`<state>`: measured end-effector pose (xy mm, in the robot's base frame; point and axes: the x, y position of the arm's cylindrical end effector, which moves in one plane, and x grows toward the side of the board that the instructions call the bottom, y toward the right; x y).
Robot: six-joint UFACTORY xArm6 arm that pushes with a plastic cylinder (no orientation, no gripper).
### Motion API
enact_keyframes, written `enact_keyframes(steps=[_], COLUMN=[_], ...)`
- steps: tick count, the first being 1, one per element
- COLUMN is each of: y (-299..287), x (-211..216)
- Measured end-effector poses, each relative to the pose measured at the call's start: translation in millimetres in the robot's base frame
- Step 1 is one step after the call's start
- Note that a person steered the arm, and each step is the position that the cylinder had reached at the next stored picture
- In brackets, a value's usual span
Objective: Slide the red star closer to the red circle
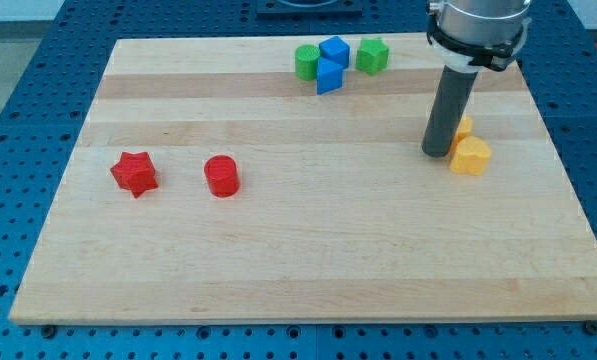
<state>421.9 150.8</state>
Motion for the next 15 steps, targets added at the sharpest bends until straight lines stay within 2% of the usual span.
enact_keyframes(steps=[3,5,7,11,12,13,15], y=[35,11,-91,-344,-392,-414,-408], x=[-9,-9,-9,-20,-28,18,28])
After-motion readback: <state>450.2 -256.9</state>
